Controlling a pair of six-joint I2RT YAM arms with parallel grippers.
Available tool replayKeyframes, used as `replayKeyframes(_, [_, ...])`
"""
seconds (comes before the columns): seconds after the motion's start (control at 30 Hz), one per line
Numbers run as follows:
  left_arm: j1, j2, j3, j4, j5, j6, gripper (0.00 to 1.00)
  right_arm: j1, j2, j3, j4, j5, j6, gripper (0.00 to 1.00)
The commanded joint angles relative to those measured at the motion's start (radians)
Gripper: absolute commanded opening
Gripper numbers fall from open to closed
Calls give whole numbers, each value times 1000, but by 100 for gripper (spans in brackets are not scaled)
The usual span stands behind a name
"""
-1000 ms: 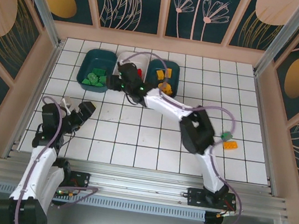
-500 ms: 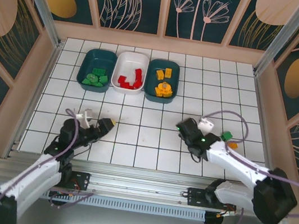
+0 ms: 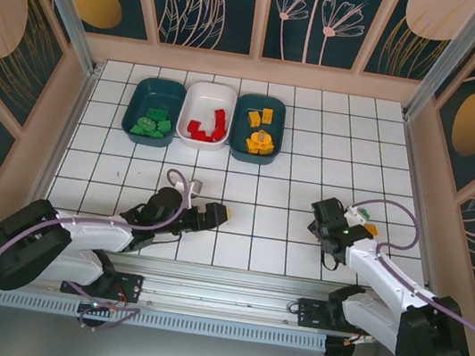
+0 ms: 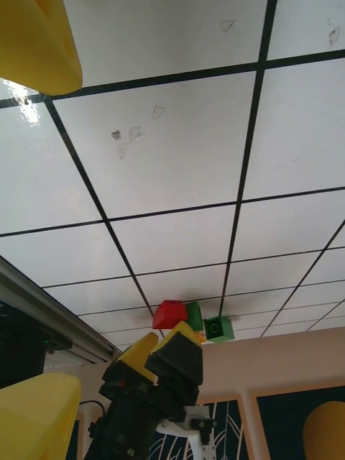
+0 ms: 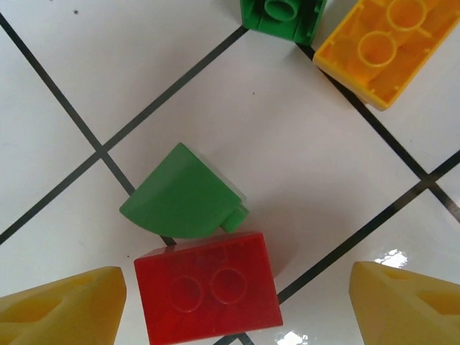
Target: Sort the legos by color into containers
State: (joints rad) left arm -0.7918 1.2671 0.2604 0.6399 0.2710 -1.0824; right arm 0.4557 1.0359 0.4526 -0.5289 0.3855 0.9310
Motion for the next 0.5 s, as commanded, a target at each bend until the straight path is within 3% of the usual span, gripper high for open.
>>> replayKeyframes(0.0, [-4, -37, 20, -6, -51, 23, 99, -31, 24, -16, 92, -63, -88, 78])
replayKeyframes(0.27, [-4, -126, 29, -117, -101, 45, 98, -51, 126, 4, 167, -135, -154, 64])
replayKeyframes(0.47, [-4, -164, 16, -144, -129, 40, 98, -50, 85, -23, 187, -152, -160, 37])
